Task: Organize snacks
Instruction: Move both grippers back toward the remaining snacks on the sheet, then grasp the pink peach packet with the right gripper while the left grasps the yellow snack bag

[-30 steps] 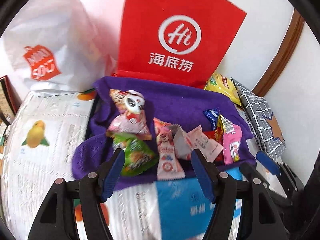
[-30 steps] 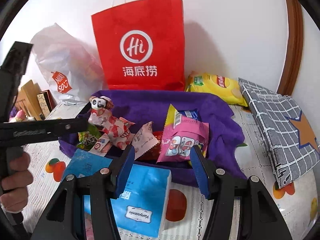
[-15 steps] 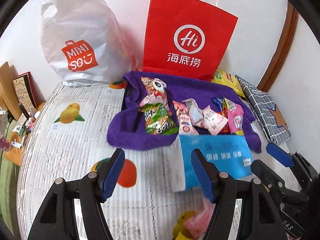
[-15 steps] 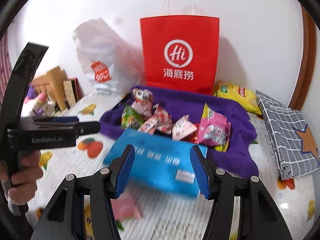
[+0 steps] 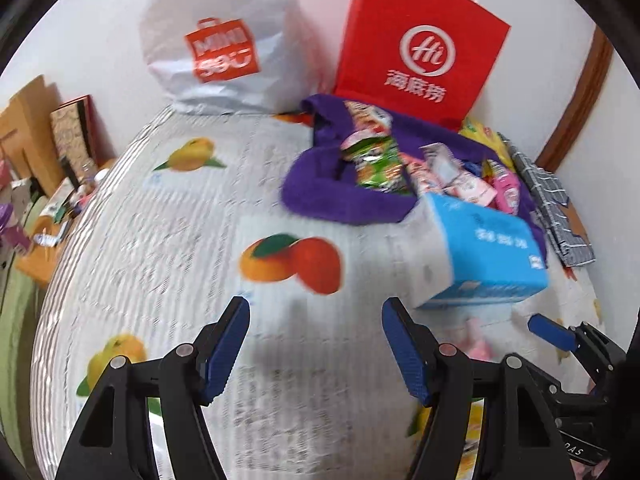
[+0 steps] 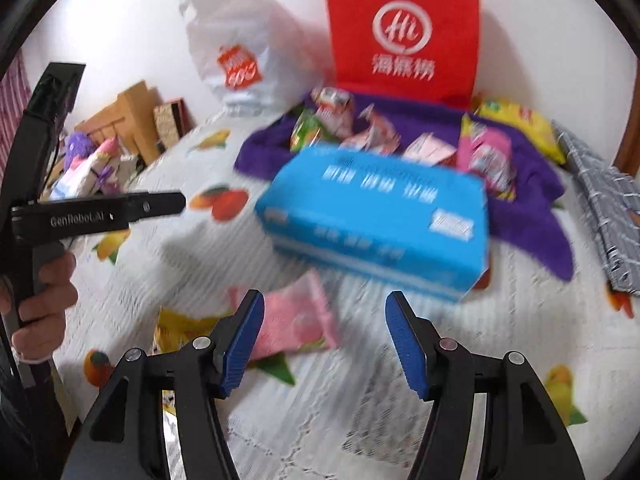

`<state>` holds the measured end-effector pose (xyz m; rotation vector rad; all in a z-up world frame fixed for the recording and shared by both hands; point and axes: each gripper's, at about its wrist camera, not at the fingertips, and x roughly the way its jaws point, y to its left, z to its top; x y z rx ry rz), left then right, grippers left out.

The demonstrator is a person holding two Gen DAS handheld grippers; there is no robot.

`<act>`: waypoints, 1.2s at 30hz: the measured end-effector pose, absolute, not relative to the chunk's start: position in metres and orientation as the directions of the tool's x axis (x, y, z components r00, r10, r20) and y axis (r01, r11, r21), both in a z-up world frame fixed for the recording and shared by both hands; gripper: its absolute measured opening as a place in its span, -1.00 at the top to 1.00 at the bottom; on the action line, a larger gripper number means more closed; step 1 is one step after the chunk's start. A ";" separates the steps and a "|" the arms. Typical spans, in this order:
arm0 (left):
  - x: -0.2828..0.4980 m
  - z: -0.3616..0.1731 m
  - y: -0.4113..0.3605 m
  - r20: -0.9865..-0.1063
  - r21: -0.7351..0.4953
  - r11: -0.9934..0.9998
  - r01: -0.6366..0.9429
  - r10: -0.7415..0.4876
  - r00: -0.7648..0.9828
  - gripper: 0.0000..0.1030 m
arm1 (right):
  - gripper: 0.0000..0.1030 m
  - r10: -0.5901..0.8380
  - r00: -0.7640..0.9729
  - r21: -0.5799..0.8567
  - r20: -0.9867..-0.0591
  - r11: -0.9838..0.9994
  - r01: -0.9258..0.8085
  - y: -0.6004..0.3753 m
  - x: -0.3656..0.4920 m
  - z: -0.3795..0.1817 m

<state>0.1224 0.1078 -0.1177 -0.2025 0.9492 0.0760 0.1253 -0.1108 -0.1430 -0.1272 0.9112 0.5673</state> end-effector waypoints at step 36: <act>0.087 -0.152 0.143 -0.842 -0.158 0.973 -0.171 -0.042 0.537 -0.30 | -0.21 0.362 0.414 0.031 -0.835 0.783 -0.621 -0.055 0.129 -0.178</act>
